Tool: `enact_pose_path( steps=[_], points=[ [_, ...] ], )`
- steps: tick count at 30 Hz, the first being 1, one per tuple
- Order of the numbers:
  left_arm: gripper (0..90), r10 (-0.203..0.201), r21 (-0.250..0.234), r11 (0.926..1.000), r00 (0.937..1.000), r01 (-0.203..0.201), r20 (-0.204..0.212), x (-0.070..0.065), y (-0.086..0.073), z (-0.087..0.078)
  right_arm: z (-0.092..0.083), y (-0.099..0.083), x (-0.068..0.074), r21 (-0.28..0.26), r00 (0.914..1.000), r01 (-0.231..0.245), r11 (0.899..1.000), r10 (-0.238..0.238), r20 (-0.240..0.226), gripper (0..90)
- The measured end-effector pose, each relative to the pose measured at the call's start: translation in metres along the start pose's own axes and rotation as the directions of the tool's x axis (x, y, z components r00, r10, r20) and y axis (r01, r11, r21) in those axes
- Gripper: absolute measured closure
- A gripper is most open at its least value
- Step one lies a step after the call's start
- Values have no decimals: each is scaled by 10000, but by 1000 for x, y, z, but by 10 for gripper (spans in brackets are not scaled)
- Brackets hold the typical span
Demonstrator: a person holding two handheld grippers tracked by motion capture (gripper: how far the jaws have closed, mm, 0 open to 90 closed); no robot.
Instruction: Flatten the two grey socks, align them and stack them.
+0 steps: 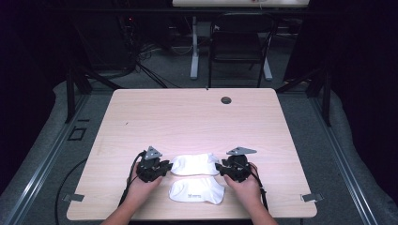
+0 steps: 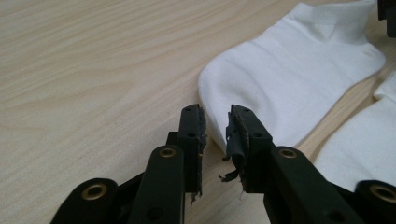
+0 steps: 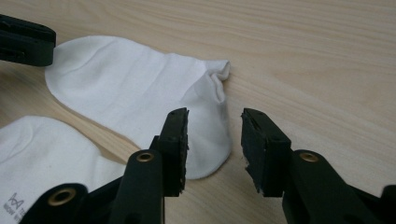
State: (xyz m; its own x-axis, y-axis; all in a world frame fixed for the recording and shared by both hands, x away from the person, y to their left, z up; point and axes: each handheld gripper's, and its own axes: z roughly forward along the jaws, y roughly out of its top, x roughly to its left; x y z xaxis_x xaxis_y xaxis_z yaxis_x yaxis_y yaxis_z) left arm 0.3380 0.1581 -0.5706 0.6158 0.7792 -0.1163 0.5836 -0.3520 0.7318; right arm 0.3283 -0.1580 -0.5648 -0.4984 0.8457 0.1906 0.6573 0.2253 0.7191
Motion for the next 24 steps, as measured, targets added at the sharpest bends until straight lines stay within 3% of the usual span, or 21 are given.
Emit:
enact_pose_path(
  steps=[3,9,16,18,24],
  points=[
    [709,-45,-47,10000,10000,45,40,2,2,1,3,2,-1,65,9999,-118,9999,118,-100,609],
    [651,-100,-55,9999,9999,101,65,2,5,6,9,12,1,189,9999,88,9998,-85,-128,616],
    [663,-26,173,9998,10000,24,83,-1,6,13,17,20,2,149,9999,77,9999,-75,-91,600],
    [661,-21,203,9998,9999,23,-104,0,6,14,18,21,4,195,9998,145,9997,-143,-111,600],
    [677,-384,65,9992,9990,385,-212,6,7,15,21,23,6,346,9997,236,9991,-235,-46,606]
  ],
)
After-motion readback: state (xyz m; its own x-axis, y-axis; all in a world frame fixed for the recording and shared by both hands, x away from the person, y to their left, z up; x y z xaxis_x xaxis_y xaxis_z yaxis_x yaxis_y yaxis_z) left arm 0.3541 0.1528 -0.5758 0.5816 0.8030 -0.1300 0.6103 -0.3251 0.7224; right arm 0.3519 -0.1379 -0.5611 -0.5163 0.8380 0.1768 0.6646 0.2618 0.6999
